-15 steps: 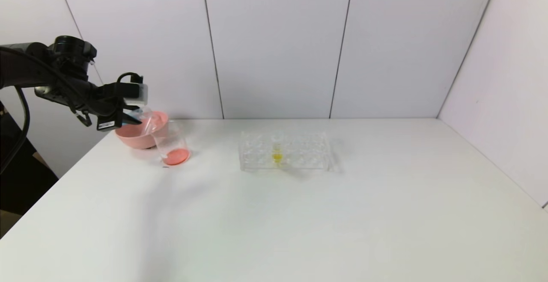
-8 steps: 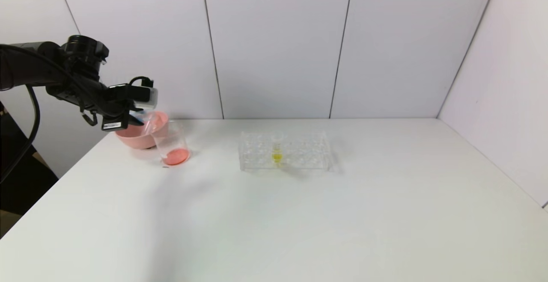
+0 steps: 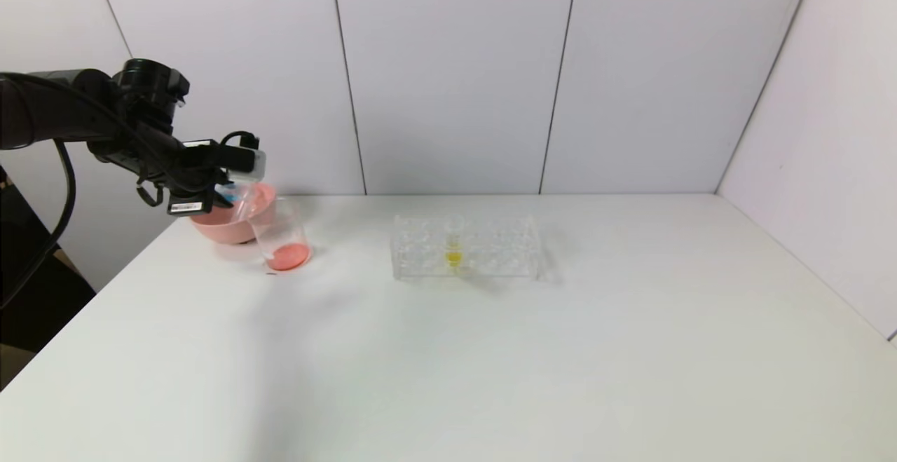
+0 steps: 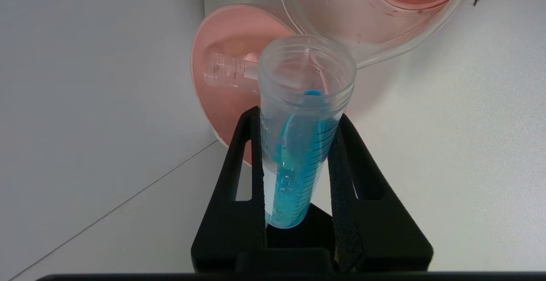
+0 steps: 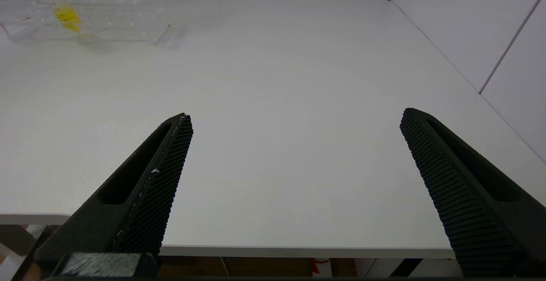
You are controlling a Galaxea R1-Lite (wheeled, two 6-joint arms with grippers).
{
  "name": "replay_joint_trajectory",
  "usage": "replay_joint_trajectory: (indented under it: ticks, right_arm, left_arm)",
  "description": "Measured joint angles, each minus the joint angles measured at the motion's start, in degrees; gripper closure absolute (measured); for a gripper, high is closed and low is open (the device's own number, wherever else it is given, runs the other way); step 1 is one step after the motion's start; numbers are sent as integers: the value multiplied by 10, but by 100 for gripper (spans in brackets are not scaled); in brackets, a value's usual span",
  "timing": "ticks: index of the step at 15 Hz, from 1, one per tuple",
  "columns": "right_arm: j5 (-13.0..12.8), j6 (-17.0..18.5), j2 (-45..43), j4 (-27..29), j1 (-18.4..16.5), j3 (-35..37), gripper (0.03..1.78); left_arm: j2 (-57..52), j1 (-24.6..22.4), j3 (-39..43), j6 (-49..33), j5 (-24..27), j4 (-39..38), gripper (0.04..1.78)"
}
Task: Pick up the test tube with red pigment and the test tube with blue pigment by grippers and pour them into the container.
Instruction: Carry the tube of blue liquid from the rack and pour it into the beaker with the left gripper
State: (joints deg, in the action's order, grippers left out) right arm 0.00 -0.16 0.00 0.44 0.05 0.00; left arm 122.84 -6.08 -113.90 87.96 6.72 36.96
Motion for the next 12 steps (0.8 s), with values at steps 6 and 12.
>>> replay_joint_trajectory:
  ticks: [6,12]
  right_arm:
    - [0,0,0,0,0,0,4]
    - [0,0,0,0,0,0,4]
  left_arm:
    - [1,11,0,8,-45,8,137]
    - [2,15,0,11,-46,7,137]
